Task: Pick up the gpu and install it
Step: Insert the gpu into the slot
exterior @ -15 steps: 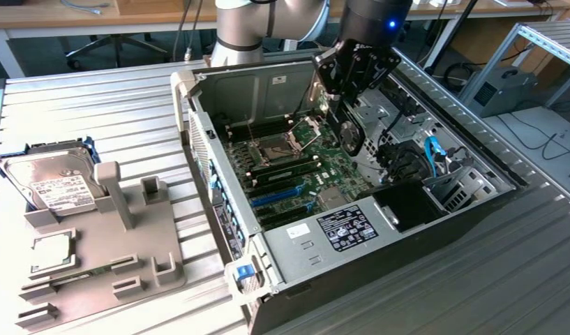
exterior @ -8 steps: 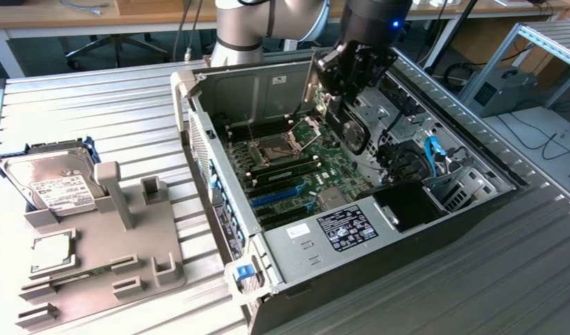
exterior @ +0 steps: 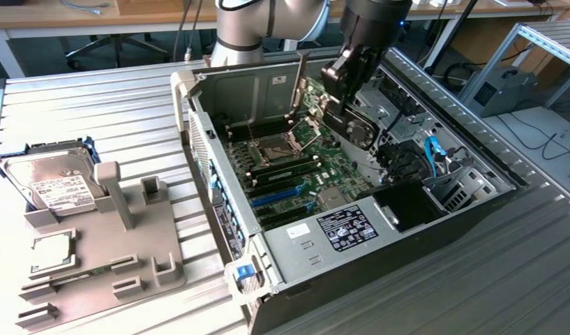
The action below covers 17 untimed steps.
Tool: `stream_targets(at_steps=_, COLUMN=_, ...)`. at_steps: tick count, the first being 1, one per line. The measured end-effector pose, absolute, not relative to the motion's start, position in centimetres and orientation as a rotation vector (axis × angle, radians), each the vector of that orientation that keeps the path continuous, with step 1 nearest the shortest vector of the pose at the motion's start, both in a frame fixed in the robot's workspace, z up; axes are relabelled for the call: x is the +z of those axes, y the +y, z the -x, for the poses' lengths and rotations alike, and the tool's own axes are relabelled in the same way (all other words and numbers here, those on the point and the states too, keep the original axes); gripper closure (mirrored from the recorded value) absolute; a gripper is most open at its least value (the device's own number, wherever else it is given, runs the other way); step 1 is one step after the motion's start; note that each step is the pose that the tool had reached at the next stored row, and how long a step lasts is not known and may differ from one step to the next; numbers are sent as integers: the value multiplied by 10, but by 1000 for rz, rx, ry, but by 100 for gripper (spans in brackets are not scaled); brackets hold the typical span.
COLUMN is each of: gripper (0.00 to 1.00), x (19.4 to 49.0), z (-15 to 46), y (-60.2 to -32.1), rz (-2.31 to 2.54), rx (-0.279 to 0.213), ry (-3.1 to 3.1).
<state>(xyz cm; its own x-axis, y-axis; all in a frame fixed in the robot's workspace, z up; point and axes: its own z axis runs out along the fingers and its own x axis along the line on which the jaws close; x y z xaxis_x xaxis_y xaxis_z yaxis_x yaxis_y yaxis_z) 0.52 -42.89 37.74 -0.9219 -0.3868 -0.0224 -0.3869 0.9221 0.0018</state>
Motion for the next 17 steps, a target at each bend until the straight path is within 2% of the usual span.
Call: stream_targets(at_steps=17, gripper=74, x=377, z=-5, y=-429, rz=769, rx=11, ry=3024)
